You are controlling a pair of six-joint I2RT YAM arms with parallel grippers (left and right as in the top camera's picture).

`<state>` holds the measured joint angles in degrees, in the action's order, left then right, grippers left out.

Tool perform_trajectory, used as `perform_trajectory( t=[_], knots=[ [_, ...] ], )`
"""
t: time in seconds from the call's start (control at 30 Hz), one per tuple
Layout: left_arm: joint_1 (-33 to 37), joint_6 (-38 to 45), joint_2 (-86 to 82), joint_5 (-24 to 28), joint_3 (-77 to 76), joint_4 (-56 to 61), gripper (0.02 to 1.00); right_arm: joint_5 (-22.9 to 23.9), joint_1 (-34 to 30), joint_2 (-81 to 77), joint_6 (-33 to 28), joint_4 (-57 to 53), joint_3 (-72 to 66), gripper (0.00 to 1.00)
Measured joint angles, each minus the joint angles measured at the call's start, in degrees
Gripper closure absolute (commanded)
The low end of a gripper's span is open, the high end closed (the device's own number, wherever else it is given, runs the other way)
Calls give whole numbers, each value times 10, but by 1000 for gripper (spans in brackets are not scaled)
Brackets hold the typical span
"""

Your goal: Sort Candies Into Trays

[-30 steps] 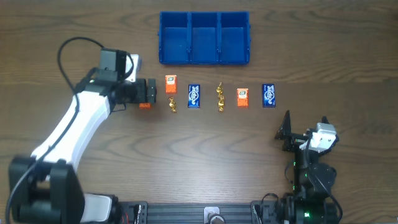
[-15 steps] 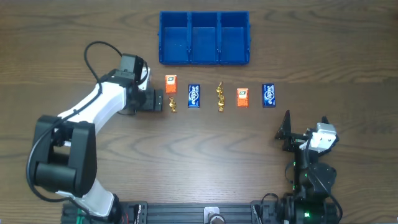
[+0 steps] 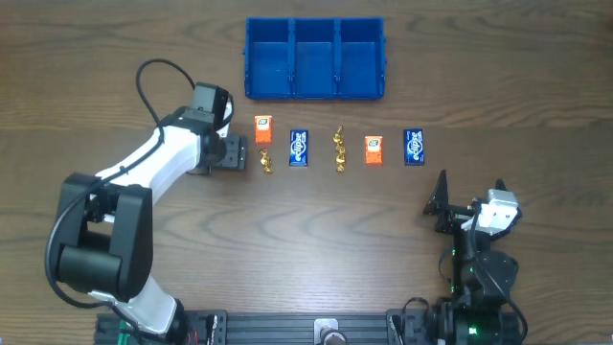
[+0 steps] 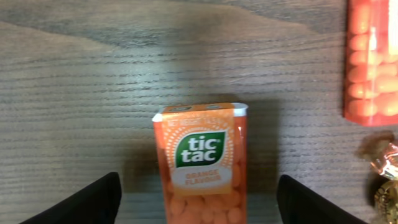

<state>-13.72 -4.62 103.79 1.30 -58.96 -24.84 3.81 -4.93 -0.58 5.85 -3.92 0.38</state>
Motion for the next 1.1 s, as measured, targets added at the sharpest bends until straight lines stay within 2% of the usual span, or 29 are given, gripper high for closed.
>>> perform_trajectory(
  t=[0.43, 0.5, 0.63, 0.73, 0.87, 1.1],
  knots=[
    [-6, -10, 14, -5, -2, 24, 288, 0, 0, 0, 0, 0, 0, 1],
    [-6, -13, 17, -6, -5, 28, 338, 0, 0, 0, 0, 0, 0, 1],
    [-6, -20, 19, -6, -7, 32, 538, 0, 0, 0, 0, 0, 0, 1],
    [-6, -20, 19, -6, -7, 34, 634, 0, 0, 0, 0, 0, 0, 1],
    [-6, -20, 20, -4, -7, 35, 711, 0, 0, 0, 0, 0, 0, 1],
    [-6, -30, 20, -2, -7, 36, 741, 0, 0, 0, 0, 0, 0, 1]
  ],
)
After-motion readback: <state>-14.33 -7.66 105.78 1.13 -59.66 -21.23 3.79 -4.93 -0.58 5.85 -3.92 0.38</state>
